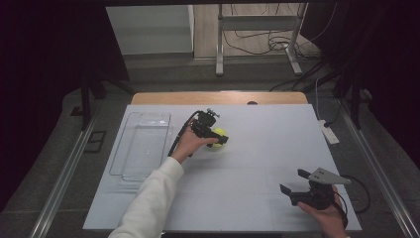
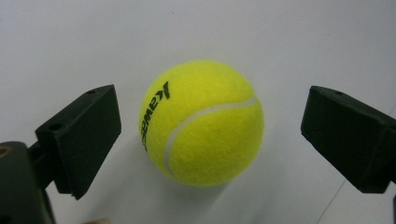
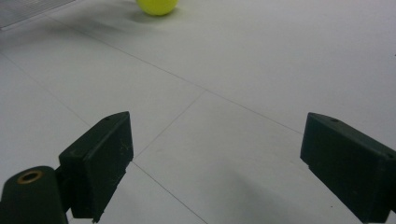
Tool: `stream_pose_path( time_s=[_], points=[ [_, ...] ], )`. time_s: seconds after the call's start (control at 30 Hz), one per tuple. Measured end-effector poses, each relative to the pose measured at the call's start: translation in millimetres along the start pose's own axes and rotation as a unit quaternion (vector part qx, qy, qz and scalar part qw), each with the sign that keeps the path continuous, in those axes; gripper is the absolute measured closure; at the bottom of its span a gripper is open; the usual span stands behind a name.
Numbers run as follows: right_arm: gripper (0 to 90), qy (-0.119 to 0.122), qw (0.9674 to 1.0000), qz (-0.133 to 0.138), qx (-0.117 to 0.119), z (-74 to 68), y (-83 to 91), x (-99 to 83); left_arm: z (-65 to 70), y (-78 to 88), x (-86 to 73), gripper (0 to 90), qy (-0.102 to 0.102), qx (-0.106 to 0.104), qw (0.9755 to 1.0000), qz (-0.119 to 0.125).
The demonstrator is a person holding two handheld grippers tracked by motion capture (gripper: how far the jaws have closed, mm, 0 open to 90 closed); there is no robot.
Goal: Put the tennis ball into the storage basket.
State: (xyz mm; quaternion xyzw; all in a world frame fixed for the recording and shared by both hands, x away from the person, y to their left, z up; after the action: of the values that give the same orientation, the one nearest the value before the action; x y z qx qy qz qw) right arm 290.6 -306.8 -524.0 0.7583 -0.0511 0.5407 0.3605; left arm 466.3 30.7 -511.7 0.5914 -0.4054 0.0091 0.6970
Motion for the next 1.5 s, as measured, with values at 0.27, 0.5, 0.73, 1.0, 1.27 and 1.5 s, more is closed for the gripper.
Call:
stream_pose_path(
  time_s=[0.27,0.5,0.73,1.0,1.27,1.5],
  points=[
    [9.9,-0.001,1.0,0.0,0.0,0.6,0.0,-0.2,-1.5,-6.0,-0.7,5.9,0.008,0.005,0.9999,-0.003],
    [9.9,0.0,1.0,0.001,0.0,0.4,0.4,-0.1,1.2,-9.4,-0.7,10.3,0.01,-0.003,0.9999,-0.003],
    [9.9,0.0,1.0,0.001,0.0,0.5,1.1,-0.1,0.8,-7.8,-1.1,26.1,0.008,0.006,0.9999,-0.007],
    [9.9,0.0,1.0,0.001,-0.001,0.8,1.1,-0.2,0.6,-6.5,-1.3,27.5,0.002,0.007,1.0,-0.005],
    [9.9,-0.001,1.0,0.001,-0.002,0.8,1.5,-0.1,-1.9,0.4,-0.8,27.8,0.0,0.012,0.9999,0.002],
    [9.9,-0.001,1.0,0.001,-0.002,0.5,1.4,0.0,-1.2,10.6,-1.3,27.8,-0.01,0.009,0.9998,0.012]
  ],
)
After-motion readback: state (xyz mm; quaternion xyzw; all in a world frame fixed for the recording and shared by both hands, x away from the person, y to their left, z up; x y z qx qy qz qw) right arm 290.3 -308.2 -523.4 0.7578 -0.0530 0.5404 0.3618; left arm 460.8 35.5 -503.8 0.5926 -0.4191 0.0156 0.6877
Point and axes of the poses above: each handheld gripper's, and its own axes: y roughly backward along the jaws, x roughly out of its top, z roughly to its right, the point moved 3 cm from there along -y, roughly forward along the jaws, and after that the axes turned 14 degrees about x, right-handed, at the moved point
